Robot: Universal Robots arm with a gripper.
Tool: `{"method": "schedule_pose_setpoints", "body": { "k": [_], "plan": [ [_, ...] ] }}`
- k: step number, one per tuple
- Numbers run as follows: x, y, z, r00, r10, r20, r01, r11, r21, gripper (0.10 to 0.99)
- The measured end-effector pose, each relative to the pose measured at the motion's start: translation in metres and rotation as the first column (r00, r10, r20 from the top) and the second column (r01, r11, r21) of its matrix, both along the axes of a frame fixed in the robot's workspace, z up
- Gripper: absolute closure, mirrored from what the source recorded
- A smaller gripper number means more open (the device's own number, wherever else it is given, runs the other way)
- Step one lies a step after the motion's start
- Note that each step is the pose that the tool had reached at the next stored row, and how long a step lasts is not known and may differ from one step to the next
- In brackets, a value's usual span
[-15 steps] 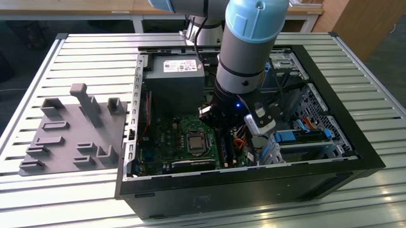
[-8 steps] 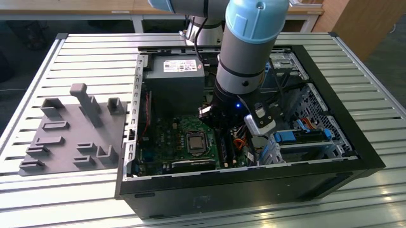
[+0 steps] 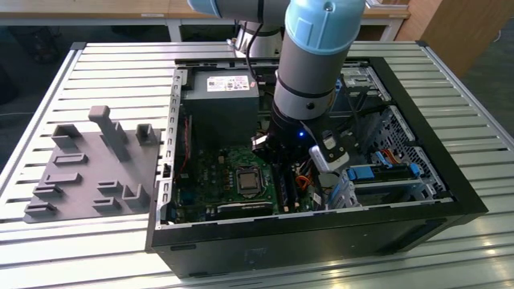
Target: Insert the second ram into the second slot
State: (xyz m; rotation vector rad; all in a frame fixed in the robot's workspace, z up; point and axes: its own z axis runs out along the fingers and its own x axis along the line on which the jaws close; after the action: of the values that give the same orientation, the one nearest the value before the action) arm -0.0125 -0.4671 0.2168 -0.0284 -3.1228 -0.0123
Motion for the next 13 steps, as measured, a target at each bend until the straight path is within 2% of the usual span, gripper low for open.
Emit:
{"method": "schedule_pose_setpoints", "body": {
  "k": [10, 11, 13],
  "plan": [
    [0.0000, -0.0001, -0.0013, 1.0000, 0.000, -0.0001, 0.000, 1.0000, 0.000, 0.929],
    [0.0000, -0.0001, -0.0013, 1.0000, 0.000, 0.0000, 0.000, 1.0000, 0.000, 0.867],
    [0.0000, -0.0001, -0.0004, 1.0000, 0.000, 0.0000, 0.000, 1.0000, 0.000, 0.867]
  ]
}}
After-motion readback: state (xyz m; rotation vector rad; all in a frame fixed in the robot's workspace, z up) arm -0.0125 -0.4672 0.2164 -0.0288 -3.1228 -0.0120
